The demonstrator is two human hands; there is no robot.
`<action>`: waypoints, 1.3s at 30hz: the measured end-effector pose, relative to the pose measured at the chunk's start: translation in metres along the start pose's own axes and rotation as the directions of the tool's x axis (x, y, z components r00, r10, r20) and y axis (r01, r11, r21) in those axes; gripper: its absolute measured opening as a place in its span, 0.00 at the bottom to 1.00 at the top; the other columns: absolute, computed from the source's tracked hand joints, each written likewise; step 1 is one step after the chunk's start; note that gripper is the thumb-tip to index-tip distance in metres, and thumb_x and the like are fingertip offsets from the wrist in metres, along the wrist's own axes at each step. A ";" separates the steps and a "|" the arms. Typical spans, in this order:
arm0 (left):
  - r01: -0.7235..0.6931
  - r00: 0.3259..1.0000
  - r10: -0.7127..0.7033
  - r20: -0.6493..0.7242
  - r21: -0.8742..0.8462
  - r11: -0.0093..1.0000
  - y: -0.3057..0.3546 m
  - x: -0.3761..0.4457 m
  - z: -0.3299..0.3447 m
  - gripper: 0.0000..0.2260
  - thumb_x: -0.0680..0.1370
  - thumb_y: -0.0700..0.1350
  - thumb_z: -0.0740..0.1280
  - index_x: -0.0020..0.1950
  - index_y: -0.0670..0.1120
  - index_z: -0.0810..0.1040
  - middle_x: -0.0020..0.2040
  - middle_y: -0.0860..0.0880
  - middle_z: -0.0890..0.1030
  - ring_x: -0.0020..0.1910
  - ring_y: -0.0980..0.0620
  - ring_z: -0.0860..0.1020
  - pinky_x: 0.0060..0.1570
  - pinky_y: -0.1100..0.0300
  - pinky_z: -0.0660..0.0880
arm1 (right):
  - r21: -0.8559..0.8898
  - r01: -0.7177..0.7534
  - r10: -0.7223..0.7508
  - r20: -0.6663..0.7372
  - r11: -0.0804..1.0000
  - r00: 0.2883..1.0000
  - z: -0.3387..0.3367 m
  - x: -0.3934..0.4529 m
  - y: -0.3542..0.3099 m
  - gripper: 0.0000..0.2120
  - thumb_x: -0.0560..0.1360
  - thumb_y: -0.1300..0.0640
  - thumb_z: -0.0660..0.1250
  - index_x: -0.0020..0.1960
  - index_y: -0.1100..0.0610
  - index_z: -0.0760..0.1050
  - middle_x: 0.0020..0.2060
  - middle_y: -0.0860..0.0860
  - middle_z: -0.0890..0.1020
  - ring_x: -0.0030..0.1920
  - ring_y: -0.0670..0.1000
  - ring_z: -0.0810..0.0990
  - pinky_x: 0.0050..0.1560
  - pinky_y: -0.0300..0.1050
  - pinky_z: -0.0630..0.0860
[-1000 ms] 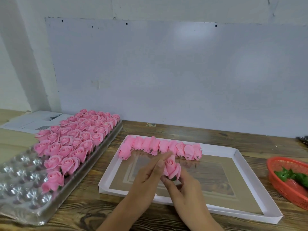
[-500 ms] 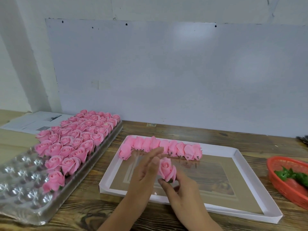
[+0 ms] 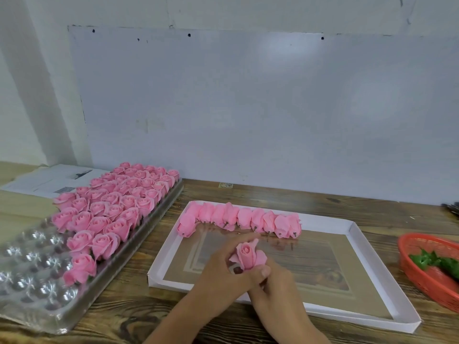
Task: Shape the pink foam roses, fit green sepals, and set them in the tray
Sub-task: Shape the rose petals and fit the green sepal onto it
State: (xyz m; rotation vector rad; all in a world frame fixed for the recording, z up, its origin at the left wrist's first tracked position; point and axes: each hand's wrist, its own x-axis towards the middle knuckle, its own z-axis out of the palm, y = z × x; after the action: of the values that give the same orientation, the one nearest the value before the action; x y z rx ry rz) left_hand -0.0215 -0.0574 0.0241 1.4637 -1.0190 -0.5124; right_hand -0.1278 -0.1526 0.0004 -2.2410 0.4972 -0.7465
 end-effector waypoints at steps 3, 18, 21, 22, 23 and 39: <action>0.092 0.993 -0.087 0.082 -0.050 0.995 0.000 0.000 -0.001 0.32 0.60 0.69 0.78 0.61 0.63 0.77 0.55 0.59 0.82 0.58 0.57 0.80 0.54 0.64 0.78 | 0.057 -0.005 0.006 -0.009 0.998 1.000 -0.004 0.000 -0.004 0.09 0.71 0.38 0.56 0.49 0.28 0.70 0.45 0.32 0.80 0.45 0.39 0.80 0.39 0.38 0.77; -0.310 0.923 0.275 -0.268 -0.097 0.946 0.008 0.001 0.002 0.13 0.68 0.50 0.77 0.51 0.58 0.82 0.55 0.55 0.82 0.54 0.54 0.82 0.46 0.66 0.79 | 0.047 0.017 -0.018 0.026 0.999 0.999 -0.004 -0.001 -0.009 0.11 0.70 0.37 0.58 0.52 0.27 0.68 0.45 0.36 0.82 0.41 0.44 0.81 0.40 0.42 0.79; -0.351 0.906 0.318 -0.280 -0.076 0.933 0.008 0.002 0.001 0.11 0.68 0.49 0.77 0.49 0.57 0.81 0.55 0.55 0.82 0.56 0.54 0.81 0.50 0.68 0.77 | 0.056 0.025 -0.026 0.018 0.998 1.000 -0.004 0.000 -0.009 0.11 0.72 0.38 0.58 0.54 0.32 0.70 0.44 0.38 0.83 0.41 0.46 0.81 0.40 0.45 0.79; -0.351 0.905 0.324 -0.276 -0.053 0.935 0.008 0.002 0.001 0.09 0.69 0.50 0.76 0.47 0.58 0.82 0.56 0.55 0.82 0.57 0.54 0.81 0.51 0.68 0.77 | 0.055 0.030 -0.031 0.022 0.998 0.999 -0.003 0.000 -0.009 0.11 0.72 0.38 0.58 0.54 0.32 0.69 0.44 0.39 0.83 0.41 0.46 0.81 0.40 0.47 0.79; -0.342 0.908 0.319 -0.273 -0.040 0.939 0.008 0.001 0.001 0.08 0.69 0.51 0.76 0.46 0.60 0.82 0.56 0.55 0.82 0.58 0.53 0.80 0.52 0.67 0.76 | 0.051 0.035 -0.037 0.027 0.998 0.999 -0.003 0.000 -0.009 0.11 0.72 0.38 0.59 0.54 0.31 0.69 0.44 0.39 0.83 0.40 0.46 0.82 0.41 0.48 0.79; -0.238 0.961 0.229 -0.155 -0.043 0.970 0.009 0.001 0.000 0.04 0.69 0.54 0.75 0.41 0.60 0.82 0.56 0.57 0.82 0.57 0.54 0.80 0.50 0.66 0.77 | 0.036 0.090 -0.091 0.029 0.995 0.995 -0.002 -0.002 -0.010 0.13 0.74 0.40 0.60 0.55 0.24 0.67 0.45 0.31 0.81 0.43 0.39 0.81 0.40 0.36 0.78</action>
State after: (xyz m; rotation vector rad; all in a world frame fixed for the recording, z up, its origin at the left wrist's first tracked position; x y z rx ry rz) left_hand -0.0233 -0.0572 0.0326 1.2868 -1.0316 -0.2574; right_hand -0.1291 -0.1461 0.0078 -2.2515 0.3675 -0.7600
